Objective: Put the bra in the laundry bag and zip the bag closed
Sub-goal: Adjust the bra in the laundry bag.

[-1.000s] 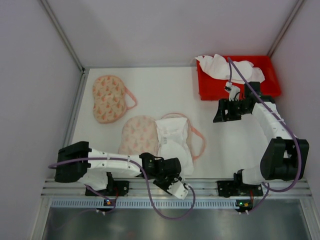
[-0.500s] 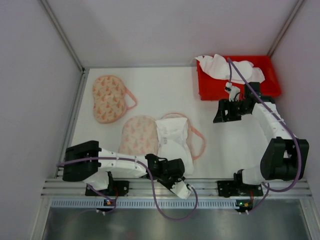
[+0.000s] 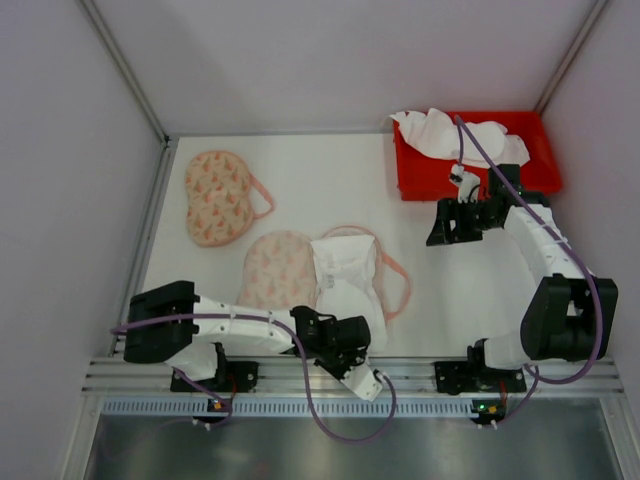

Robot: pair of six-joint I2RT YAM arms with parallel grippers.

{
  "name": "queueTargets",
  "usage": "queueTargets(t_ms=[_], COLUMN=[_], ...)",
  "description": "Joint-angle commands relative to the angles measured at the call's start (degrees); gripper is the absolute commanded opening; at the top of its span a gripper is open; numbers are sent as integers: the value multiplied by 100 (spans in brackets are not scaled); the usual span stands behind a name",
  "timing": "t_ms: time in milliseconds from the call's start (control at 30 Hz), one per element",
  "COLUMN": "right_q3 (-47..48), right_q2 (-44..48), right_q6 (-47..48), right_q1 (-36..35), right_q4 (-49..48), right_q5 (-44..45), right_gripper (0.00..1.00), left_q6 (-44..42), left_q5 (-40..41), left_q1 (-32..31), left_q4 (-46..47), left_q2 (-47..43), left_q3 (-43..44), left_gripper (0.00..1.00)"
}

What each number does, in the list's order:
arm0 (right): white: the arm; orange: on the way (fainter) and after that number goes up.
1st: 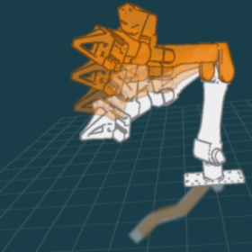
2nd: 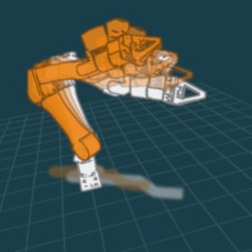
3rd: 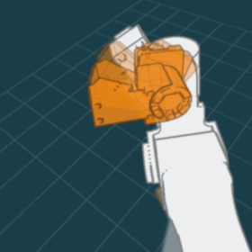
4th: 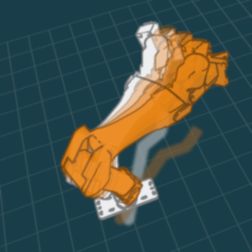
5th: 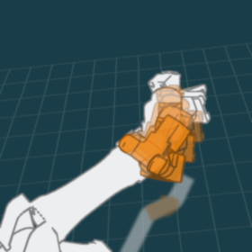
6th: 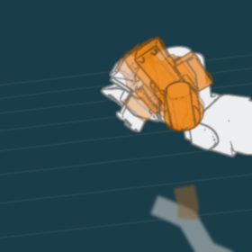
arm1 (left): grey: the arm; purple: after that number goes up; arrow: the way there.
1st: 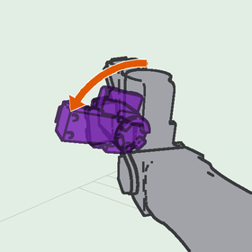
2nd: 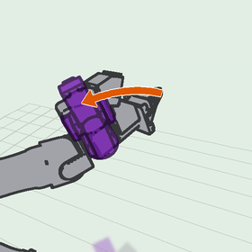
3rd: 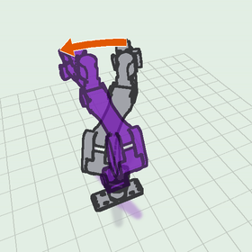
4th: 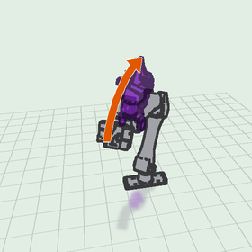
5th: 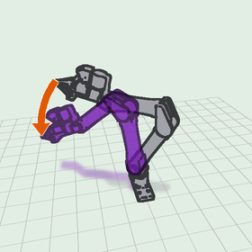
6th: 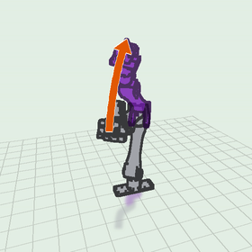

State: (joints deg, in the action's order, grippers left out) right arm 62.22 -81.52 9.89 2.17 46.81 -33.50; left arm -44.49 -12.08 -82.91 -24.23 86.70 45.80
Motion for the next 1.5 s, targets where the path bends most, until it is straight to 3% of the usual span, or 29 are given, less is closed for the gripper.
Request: queueTargets(t_ms=[0,267,467,533,767,967,1267,1467], right_q3=[-25,-43,-25,-17,-60,-43,-148,-236], right_q2=[-13,13,-40,-57,-66,-137,-119,-154], right_q6=[48,48,48,48,57,74,145,145], right_q1=[73,73,73,73,73,73,73,64], right_q4=[-23,-22,-31,-31,-40,-14,30,-14], right_q5=[-52,-69,-96,-96,-105,-166,-359,-474], right_gripper=[69,69,69,69,69,69,68,68], left_q6=[116,722,1030,1162,1048,863,837,889], left_q5=[-427,-945,-735,-840,-1385,-1684,-1658,-1499], left_q1=[-14,-6,73,292,2250,3148,3896,4011], left_q4=[-398,-1014,-1075,-1067,-1066,-961,-312,-161], left_q2=[-337,-1119,-1375,-1331,-778,-66,594,840], left_q3=[412,904,1124,1220,1957,2284,1740,1713], left_gripper=[0,0,0,0,0,0,0,1])
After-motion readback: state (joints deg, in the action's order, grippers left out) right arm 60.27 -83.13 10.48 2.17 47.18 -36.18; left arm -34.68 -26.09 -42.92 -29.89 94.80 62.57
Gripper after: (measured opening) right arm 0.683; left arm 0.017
